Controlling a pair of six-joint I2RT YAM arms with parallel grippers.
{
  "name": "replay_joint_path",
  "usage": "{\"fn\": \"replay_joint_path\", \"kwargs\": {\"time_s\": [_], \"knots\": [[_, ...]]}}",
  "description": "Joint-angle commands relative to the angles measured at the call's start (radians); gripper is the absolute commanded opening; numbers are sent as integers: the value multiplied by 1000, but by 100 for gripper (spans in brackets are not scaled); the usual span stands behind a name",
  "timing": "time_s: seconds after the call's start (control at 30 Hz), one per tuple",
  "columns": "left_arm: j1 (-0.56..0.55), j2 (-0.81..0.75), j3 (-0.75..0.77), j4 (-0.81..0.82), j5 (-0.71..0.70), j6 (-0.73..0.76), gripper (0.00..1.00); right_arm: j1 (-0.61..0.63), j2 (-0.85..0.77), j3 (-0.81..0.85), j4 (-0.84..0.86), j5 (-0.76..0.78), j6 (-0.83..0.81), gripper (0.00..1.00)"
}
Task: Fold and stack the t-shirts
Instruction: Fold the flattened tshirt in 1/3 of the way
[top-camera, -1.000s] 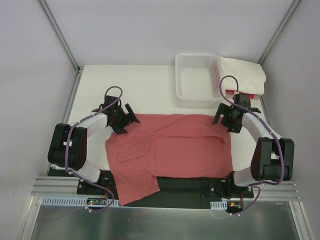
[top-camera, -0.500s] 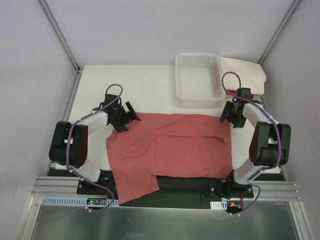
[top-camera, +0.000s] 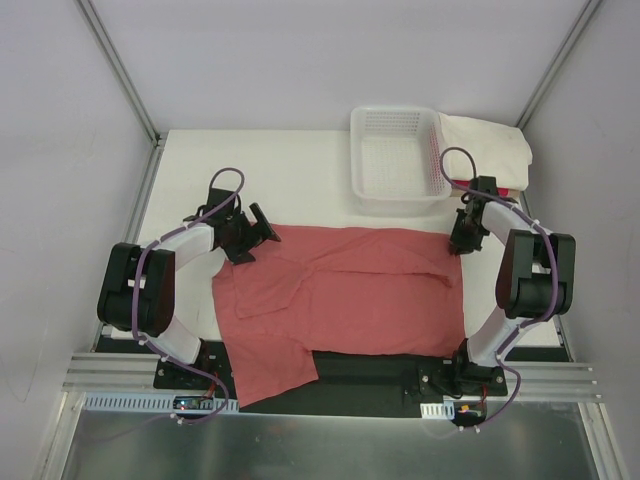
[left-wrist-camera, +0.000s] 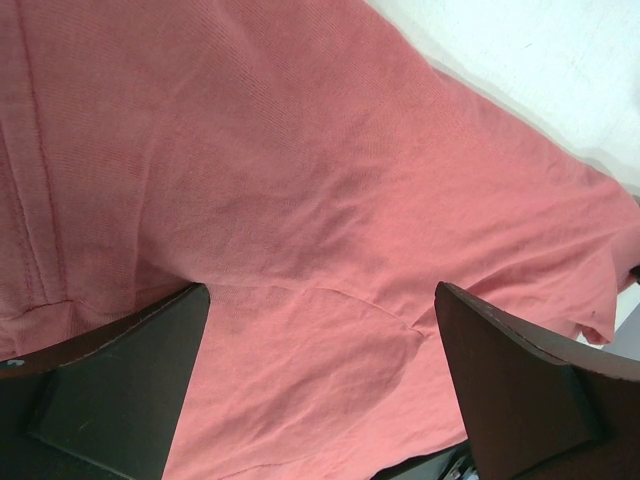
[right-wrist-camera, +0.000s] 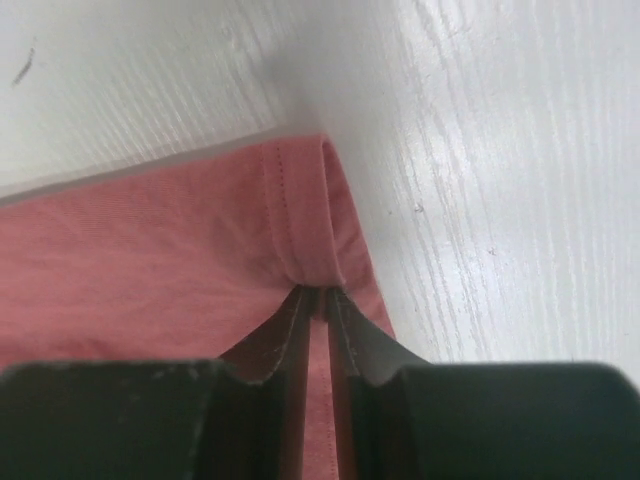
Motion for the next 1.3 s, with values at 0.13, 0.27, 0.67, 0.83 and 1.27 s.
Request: {"fn": "replay_joint_path", "kwargs": {"time_s": [0.13,0.27,0.67,0.83,1.27], "knots": [[30,-6,-36,-42,-100,63,99,-3,-1,117,-54,98,-9,9],[39,-6,-35,-48,-107,72,99,-3,11,161,-71,141,-37,4],[45,-3,-35,-49,-96,72,99,30,19,148,-201,66,1,22],[45,-17,-36,-49,-92,80,99,29,-61,80,-217,94,87,49],[45,-49,-55,-48,-64,98,99,-54,-402,-279,-44,-168,317,48]]}}
